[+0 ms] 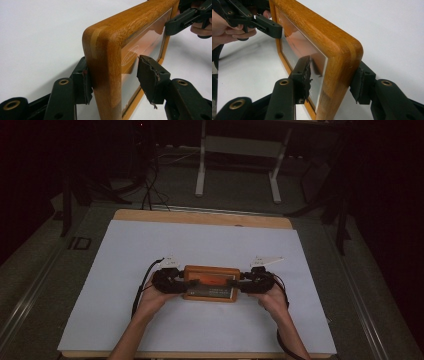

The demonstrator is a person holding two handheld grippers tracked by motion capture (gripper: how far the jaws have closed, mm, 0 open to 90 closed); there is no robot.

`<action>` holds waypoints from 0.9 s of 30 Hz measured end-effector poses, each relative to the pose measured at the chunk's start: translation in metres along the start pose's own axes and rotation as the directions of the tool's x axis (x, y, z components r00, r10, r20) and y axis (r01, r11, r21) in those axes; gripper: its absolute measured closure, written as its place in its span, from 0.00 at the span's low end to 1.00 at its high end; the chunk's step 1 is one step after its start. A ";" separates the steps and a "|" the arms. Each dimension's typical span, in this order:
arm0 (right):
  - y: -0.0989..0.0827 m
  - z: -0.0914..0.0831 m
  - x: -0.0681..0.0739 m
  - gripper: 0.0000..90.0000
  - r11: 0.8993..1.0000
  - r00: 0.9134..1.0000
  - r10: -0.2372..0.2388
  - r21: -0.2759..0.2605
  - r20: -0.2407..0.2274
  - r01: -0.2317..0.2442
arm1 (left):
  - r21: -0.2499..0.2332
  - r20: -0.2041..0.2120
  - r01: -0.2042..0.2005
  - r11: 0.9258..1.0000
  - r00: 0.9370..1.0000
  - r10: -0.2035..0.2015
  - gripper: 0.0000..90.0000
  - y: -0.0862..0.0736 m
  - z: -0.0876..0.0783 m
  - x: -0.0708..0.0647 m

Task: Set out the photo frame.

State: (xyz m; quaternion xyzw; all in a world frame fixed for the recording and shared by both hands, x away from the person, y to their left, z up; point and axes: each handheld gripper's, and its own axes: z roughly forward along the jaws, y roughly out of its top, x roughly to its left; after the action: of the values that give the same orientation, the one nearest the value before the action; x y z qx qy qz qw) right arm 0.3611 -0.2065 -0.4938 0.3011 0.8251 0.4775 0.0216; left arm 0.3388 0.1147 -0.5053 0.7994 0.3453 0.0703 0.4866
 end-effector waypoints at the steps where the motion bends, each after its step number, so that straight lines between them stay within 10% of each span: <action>1: 0.000 0.000 0.000 0.60 1.000 1.000 0.000 0.000 0.000 0.000 | 0.003 0.005 0.003 1.000 1.000 -0.003 0.53 0.000 0.000 0.000; 27: 0.004 -0.022 -0.002 0.39 0.998 0.998 -0.053 0.035 0.022 0.052 | -0.031 -0.054 0.035 0.999 0.998 -0.037 0.42 0.002 -0.034 0.013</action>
State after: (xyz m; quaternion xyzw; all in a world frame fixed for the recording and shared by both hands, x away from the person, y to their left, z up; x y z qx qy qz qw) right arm 0.3571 -0.2231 -0.4795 0.2852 0.8404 0.4592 0.0384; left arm 0.3341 0.1470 -0.4890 0.7835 0.3718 0.0884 0.4900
